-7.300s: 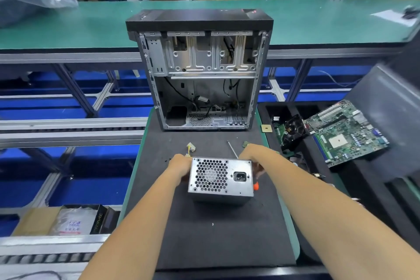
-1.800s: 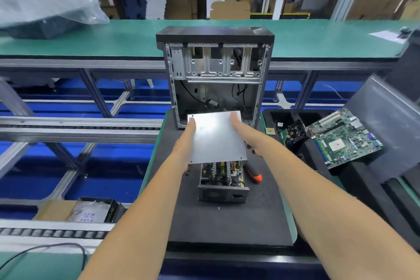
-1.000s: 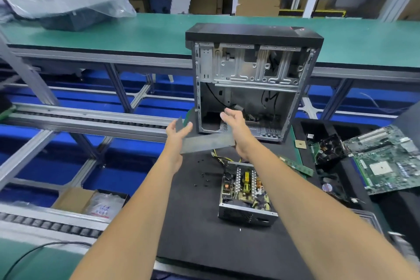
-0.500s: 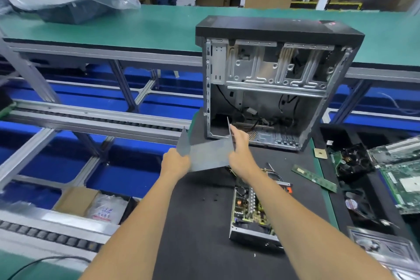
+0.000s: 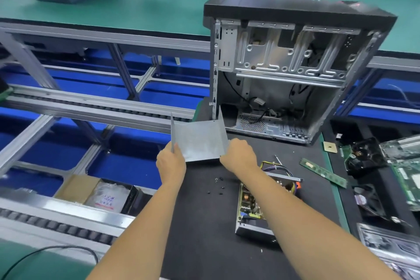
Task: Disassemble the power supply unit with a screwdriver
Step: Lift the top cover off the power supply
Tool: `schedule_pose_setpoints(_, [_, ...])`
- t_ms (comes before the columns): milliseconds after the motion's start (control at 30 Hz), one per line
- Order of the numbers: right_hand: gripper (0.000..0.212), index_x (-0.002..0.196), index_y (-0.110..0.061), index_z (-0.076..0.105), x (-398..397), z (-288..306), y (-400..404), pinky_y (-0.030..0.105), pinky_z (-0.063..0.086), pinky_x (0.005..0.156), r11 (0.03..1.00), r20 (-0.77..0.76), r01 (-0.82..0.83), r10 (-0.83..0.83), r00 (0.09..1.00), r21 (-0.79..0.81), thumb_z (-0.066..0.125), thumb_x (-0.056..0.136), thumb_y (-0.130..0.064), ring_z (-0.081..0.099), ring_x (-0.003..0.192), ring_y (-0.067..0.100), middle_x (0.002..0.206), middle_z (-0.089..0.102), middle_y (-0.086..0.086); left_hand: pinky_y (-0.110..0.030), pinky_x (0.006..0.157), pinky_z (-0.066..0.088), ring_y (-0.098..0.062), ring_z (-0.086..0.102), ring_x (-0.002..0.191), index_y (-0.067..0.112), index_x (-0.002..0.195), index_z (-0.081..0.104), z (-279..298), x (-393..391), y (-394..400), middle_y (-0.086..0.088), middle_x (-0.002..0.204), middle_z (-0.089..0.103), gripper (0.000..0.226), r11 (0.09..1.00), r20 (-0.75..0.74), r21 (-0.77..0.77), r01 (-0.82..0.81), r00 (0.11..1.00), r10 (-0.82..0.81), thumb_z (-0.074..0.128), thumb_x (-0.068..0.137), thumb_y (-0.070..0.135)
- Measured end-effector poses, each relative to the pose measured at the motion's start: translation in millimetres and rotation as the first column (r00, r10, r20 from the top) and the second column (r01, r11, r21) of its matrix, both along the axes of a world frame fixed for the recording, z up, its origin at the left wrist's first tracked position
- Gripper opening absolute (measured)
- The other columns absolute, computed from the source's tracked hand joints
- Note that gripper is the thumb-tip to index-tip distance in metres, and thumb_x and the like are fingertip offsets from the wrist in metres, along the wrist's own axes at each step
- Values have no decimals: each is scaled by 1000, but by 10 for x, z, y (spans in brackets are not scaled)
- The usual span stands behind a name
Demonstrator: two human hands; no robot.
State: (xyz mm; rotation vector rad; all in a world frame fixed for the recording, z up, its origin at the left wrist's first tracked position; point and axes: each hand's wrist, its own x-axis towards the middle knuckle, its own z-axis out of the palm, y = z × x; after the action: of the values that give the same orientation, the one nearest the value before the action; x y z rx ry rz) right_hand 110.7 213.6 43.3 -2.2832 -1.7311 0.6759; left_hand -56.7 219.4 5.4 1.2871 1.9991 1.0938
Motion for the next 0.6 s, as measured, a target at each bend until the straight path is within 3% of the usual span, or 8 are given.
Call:
schedule_pose_setpoints(67, [14, 83, -10, 46, -18, -7, 51, 28, 41, 57, 996, 4, -59, 59, 998, -71, 58, 81, -17, 49, 72, 26, 96, 58, 9, -33, 63, 37, -31, 53, 75, 6, 80, 57, -49, -64, 31, -10, 76, 58, 31, 1000, -2, 11, -11, 1000, 11, 39, 99, 21])
schedule_pose_setpoints(133, [15, 81, -8, 44, -45, -43, 105, 29, 40, 61, 957, 3, -215, 220, 975, -194, 55, 84, -17, 48, 76, 25, 108, 59, 15, -33, 65, 38, -31, 54, 78, 5, 88, 62, -102, -132, 46, -12, 81, 60, 31, 998, 11, 11, -61, 998, 61, 39, 100, 22])
schedule_pose_setpoints(200, [15, 81, 0, 56, -71, -85, 127, 32, 45, 68, 899, 2, -345, 359, 933, -271, 51, 84, -13, 51, 81, 28, 104, 63, 18, -34, 66, 37, -30, 53, 80, 5, 90, 64, -141, -183, 45, -8, 79, 59, 30, 996, 27, 7, -92, 995, 92, 41, 99, 22])
schedule_pose_setpoints(267, [32, 106, -4, 70, -84, -130, 127, 34, 51, 86, 870, -59, -419, 419, 906, -260, 48, 83, -6, 59, 98, 30, 112, 66, 13, -33, 65, 35, -30, 50, 77, 6, 80, 58, -158, -201, 24, -2, 69, 53, 30, 994, 48, -7, -108, 993, 108, 41, 99, 22])
schedule_pose_setpoints(333, [51, 134, -12, 55, -118, -151, 134, 37, 45, 100, 839, -29, -477, 487, 873, -262, 46, 85, -3, 50, 123, 29, 137, 53, 10, -34, 64, 34, -29, 47, 75, 9, 77, 53, -143, -207, 20, -3, 68, 50, 29, 991, 61, -14, -133, 989, 134, 41, 99, 23])
schedule_pose_setpoints(367, [55, 139, -13, 48, -140, -159, 136, 39, 42, 103, 813, 3, -510, 532, 847, -281, 44, 86, -2, 43, 129, 30, 142, 45, 10, -35, 64, 35, -29, 47, 74, 9, 77, 51, -139, -217, 28, -5, 70, 50, 29, 989, 61, -15, -145, 987, 145, 40, 99, 23])
schedule_pose_setpoints(533, [58, 142, -9, 36, -212, -319, 160, 46, 33, 110, 761, 143, -583, 635, 759, -284, 46, 86, 1, 22, 140, 29, 155, 20, 11, -37, 62, 39, -30, 49, 68, 10, 70, 50, -110, -329, 62, -2, 62, 48, 32, 987, 85, -7, -159, 984, 159, 40, 98, 23])
schedule_pose_setpoints(600, [57, 141, -7, 38, -241, -369, 137, 45, 36, 107, 769, 213, -574, 633, 744, -282, 49, 85, 2, 22, 139, 30, 154, 21, 12, -36, 59, 38, -28, 48, 65, 12, 65, 48, -106, -362, 58, -2, 60, 48, 35, 991, 81, 2, -137, 987, 137, 41, 98, 22])
